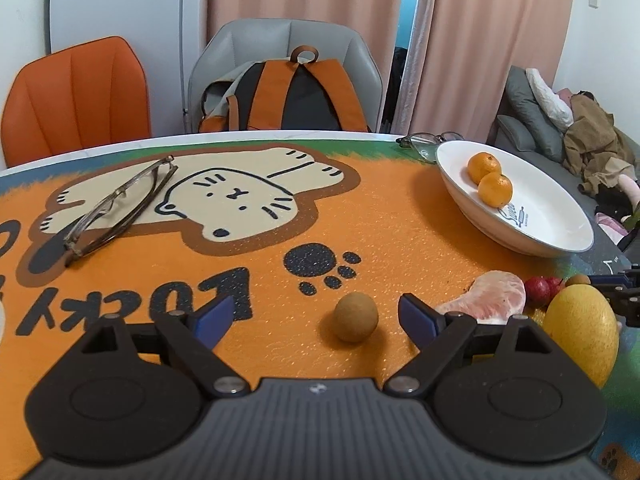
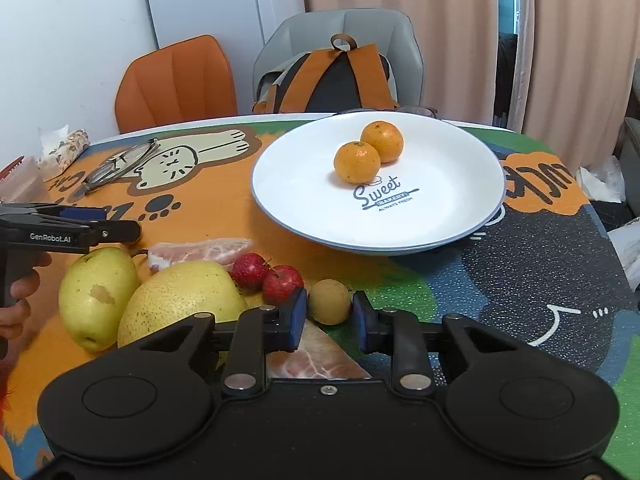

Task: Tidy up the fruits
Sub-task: 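Grasp a brown longan with the left tool while the right tool grasps another longan, then lower the longan into the bowl with the left tool while the right tool releases its longan there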

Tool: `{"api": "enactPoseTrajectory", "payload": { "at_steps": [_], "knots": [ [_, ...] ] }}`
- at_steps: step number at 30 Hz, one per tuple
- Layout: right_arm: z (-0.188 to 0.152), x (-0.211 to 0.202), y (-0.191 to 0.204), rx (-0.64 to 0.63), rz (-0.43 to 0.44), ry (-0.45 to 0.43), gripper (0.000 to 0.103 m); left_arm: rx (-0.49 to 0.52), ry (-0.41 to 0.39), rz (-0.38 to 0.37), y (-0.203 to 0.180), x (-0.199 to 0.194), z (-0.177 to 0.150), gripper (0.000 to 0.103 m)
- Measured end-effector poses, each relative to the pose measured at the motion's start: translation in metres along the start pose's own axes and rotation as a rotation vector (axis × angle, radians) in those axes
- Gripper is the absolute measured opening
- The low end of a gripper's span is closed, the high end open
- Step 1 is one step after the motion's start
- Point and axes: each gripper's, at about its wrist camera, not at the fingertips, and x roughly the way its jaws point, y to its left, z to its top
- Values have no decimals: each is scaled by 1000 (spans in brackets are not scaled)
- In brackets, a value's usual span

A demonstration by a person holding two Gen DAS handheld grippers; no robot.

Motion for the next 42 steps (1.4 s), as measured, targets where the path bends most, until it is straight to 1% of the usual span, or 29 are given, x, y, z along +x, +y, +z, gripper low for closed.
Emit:
{"api": "enactPoseTrajectory", "payload": {
  "at_steps": [5, 6, 9, 11, 12, 13, 14, 15, 17, 21, 23, 26, 29, 33, 36, 42],
  "knots": [
    [0, -1, -1, 3, -3, 5, 26, -31, 8, -35, 0, 6, 0, 88],
    [0, -1, -2, 4, -4, 6, 26, -33, 7, -31, 0, 7, 0, 88],
    [0, -2, -2, 5, -10, 0, 26, -29, 6, -18, -2, 8, 0, 83],
    [1, -3, -3, 7, -12, -2, 26, -23, 2, -6, -3, 7, 0, 70],
    [1, -3, -3, 8, -12, -2, 26, -17, 0, -1, -3, 7, 0, 66],
    [1, -3, -3, 9, -13, -3, 26, -10, 2, 3, -3, 7, 1, 58],
    [1, -3, -3, 10, -14, -3, 26, -3, 3, 3, -4, 6, 1, 53],
    [1, -4, -3, 10, -14, -4, 26, 2, 4, -6, -4, 6, 1, 50],
    [1, -5, -4, 11, -18, -8, 26, 8, 9, -31, -4, 5, 1, 40],
    [2, -7, -3, 8, -24, -14, 26, 13, 16, -48, -5, 4, 1, 32],
    [3, -9, -4, 8, -24, -19, 26, 14, 19, -63, -5, 4, 0, 24],
    [6, -13, -5, 8, -27, -33, 26, 18, 12, -90, -5, 2, -1, 24],
    [11, -20, -8, 13, -32, -58, 26, 34, 2, -76, -7, 0, -2, 24],
    [22, -23, -16, 28, -44, -85, 26, 32, -10, -97, -10, -6, 2, 24],
    [31, -21, -20, 39, -69, -104, 26, 53, -34, -115, -20, -12, 11, 24],
    [45, -10, -22, 40, -86, -118, 26, 97, -76, -154, -50, -19, 32, 24]
  ]
}}
